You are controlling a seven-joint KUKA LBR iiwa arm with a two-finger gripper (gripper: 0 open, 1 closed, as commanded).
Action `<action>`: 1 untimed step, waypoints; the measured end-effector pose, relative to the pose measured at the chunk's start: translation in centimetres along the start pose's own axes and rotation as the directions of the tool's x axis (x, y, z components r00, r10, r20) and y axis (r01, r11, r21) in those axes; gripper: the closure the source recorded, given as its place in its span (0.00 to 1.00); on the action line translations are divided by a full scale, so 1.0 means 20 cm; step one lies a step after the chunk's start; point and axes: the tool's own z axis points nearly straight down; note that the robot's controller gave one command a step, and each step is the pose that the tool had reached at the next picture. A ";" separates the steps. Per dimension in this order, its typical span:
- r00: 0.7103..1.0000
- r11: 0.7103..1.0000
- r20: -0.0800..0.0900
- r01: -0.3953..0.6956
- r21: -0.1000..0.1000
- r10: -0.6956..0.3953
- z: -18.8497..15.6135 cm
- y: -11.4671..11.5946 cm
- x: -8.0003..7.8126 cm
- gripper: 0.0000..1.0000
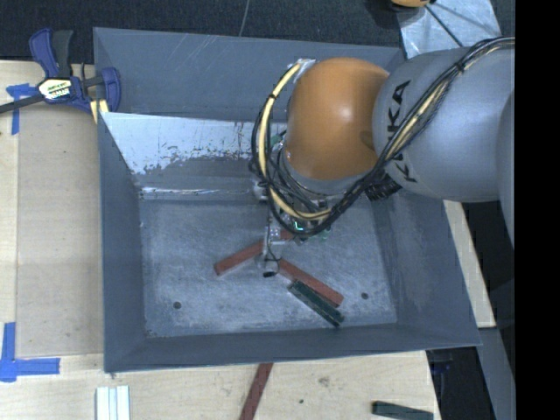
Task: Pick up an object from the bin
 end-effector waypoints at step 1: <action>1.000 1.000 0.008 -0.002 -0.002 0.002 -0.02 0.00 -0.01 0.00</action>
Offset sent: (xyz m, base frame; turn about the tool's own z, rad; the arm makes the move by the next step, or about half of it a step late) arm -0.0075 -0.0172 -0.1072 -0.0186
